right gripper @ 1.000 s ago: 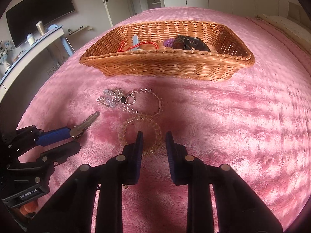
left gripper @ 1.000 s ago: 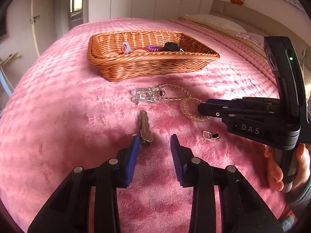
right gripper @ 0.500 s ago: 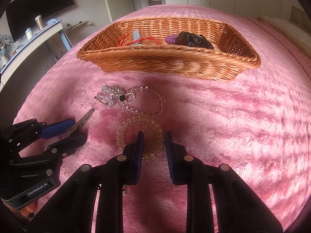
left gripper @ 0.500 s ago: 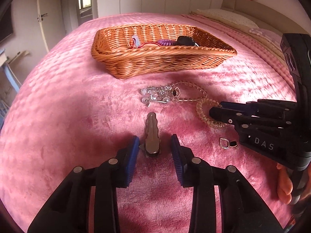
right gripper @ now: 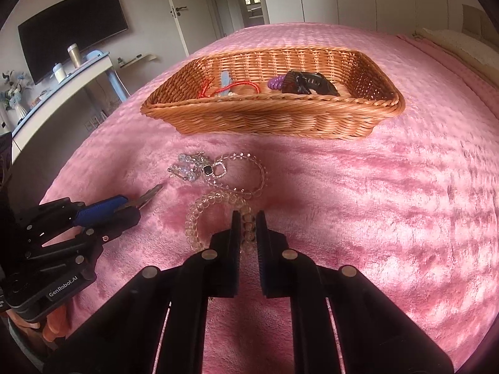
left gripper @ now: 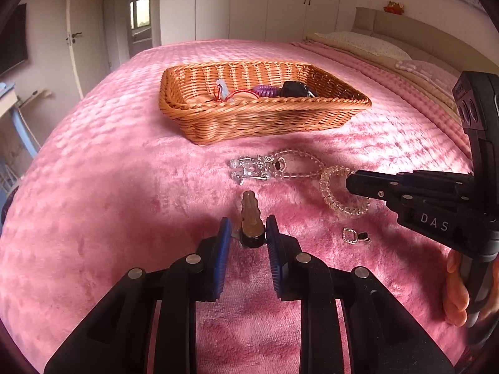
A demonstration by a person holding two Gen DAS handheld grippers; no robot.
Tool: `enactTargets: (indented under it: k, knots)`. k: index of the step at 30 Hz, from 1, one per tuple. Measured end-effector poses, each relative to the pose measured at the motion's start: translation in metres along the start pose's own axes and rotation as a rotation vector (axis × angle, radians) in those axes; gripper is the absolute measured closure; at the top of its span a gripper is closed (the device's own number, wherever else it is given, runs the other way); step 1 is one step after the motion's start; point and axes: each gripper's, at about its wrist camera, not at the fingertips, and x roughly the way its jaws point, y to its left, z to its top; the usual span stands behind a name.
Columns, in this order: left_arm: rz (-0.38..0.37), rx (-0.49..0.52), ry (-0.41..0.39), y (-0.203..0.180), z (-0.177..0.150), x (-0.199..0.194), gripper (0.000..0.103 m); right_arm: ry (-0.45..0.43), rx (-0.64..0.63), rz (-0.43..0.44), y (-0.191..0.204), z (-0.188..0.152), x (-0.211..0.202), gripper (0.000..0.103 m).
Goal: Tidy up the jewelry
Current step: 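Carry the silver clip and beaded bracelet into the wicker basket and open both tools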
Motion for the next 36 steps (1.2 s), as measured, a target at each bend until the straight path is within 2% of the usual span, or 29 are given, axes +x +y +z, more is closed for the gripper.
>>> enactTargets:
  k: [8, 12, 16, 21, 28, 31, 36]
  knots:
    - [-0.050, -0.036, -0.077, 0.006, 0.002, -0.018, 0.082, -0.136, 0.021, 0.064, -0.006, 0.000, -0.032, 0.095]
    - [-0.092, -0.066, -0.134, 0.008, 0.009, -0.035, 0.082, -0.173, 0.039, 0.075, -0.008, 0.009, -0.046, 0.095]
    - [-0.082, -0.080, -0.183, 0.007, 0.029, -0.053, 0.082, -0.202, 0.013, 0.052, -0.007, 0.038, -0.060, 0.095]
    - [-0.058, -0.093, -0.236, 0.012, 0.080, -0.062, 0.082, -0.217, -0.018, 0.016, -0.010, 0.091, -0.053, 0.095]
    - [-0.028, -0.120, -0.243, 0.025, 0.141, -0.013, 0.081, -0.162, -0.022, -0.039, -0.017, 0.155, 0.004, 0.095]
    - [-0.018, -0.140, -0.220, 0.033, 0.153, 0.019, 0.081, -0.097, -0.002, -0.076, -0.023, 0.173, 0.033, 0.095]
    - [-0.041, -0.183, -0.174, 0.048, 0.161, 0.058, 0.081, 0.007, 0.012, -0.082, -0.030, 0.185, 0.078, 0.095]
